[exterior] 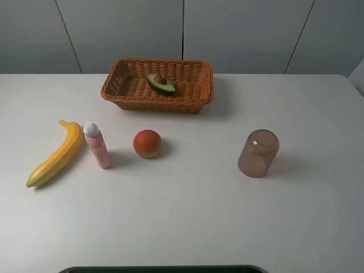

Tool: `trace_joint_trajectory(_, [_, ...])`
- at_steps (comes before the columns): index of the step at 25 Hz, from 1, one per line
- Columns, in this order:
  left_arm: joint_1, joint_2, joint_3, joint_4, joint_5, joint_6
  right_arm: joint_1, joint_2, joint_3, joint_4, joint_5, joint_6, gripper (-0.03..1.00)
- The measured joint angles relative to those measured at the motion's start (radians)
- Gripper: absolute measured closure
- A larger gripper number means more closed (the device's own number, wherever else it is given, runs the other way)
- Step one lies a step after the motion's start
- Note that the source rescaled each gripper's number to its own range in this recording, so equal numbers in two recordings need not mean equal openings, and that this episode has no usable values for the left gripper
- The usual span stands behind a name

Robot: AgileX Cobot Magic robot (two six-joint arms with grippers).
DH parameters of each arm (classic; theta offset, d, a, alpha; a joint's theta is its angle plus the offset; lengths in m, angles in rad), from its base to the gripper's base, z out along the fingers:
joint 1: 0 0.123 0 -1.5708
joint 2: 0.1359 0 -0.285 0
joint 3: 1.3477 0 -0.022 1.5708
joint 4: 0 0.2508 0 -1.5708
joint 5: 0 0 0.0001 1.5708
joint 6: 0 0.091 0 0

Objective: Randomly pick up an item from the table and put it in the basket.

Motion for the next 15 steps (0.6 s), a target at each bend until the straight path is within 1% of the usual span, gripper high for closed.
trace_joint_trajectory(15, [0.0,0.0,0.0,0.0,0.0,0.0,0.0,0.0,0.0,0.0,0.0,0.0,-0.03])
